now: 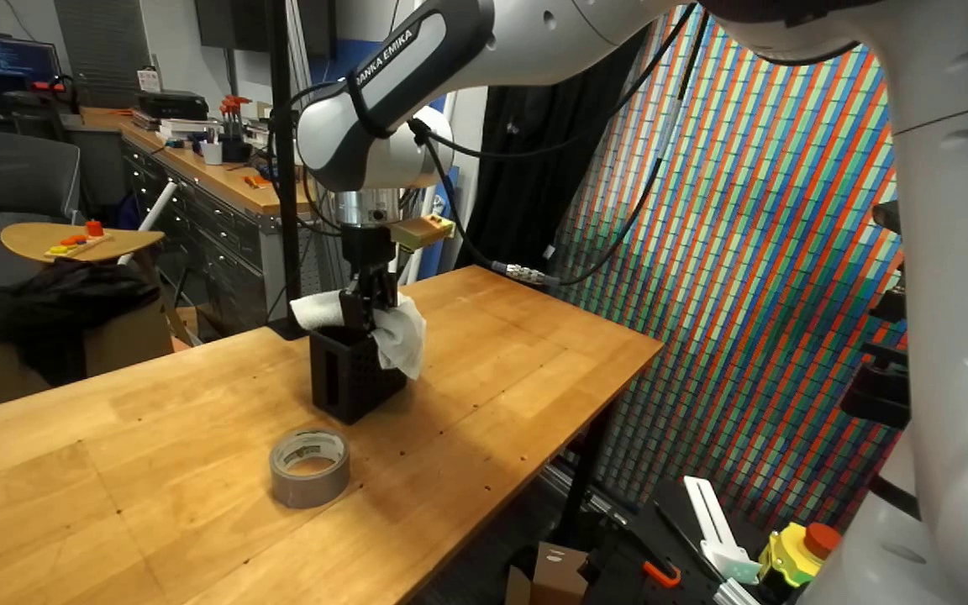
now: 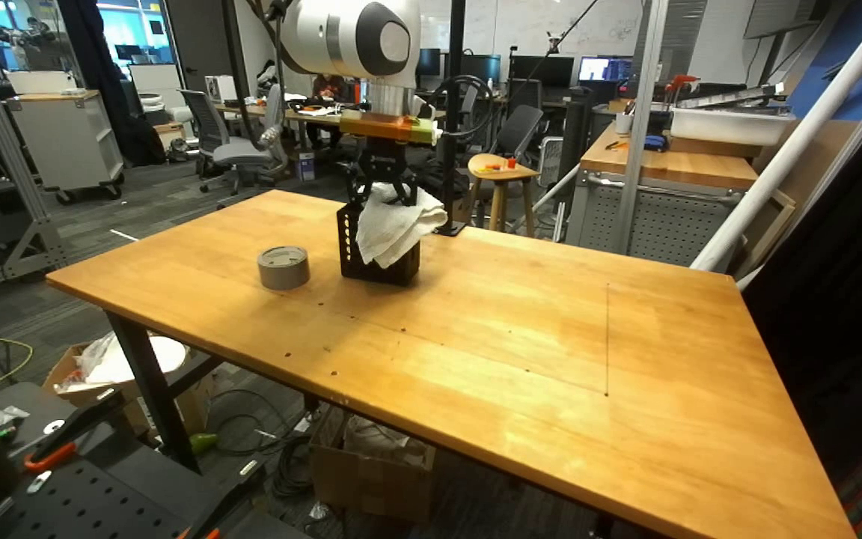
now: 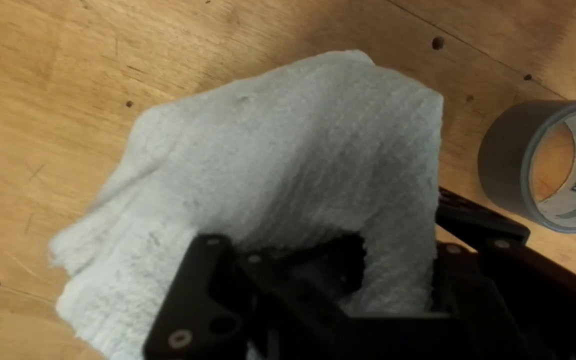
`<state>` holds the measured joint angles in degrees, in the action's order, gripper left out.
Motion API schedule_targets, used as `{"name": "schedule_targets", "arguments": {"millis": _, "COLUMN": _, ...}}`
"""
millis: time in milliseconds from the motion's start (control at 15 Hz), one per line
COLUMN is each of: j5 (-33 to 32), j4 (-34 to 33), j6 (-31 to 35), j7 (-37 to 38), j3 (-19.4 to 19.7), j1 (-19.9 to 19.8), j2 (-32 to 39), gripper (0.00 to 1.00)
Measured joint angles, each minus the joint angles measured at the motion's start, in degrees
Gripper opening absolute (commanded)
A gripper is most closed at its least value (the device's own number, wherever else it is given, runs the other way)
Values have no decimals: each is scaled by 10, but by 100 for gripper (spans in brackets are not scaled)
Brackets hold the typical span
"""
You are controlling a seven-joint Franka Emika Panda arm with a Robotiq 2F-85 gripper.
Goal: Put the towel into the box.
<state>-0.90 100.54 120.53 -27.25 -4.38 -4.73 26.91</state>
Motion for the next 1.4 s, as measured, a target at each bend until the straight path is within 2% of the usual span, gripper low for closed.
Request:
{"name": "schedule_targets", "arguments": {"millis": 333, "j5": 0, "j4": -18, "j6": -11, "j7": -27, "j3": -16, "j1": 3, "j2": 26, "gripper": 4}}
{"name": "schedule_targets", "arguments": {"millis": 800, "j5": 0, "j4": -49, "j6": -49, "j7": -47, "j3": -16, "j1": 2, "j2": 44, "gripper": 6}}
{"name": "schedule_targets", "arguments": {"millis": 867, "j5": 0, "j4": -52, "j6": -54, "j7": -49, "j3": -16, "j1": 1, "j2": 46, "gripper": 29}}
{"name": "schedule_targets", "arguments": {"millis": 1000, "j5": 1, "j4": -54, "j6": -60, "j7": -52, "j3": -16, "j1": 0, "j2": 47, "gripper": 31}}
{"name": "schedule_targets", "arguments": {"millis": 1400, "j5": 1, "j4": -55, "j6": -80, "j7": -51, "j3": -12, "j1": -1, "j2": 41, "gripper": 75}}
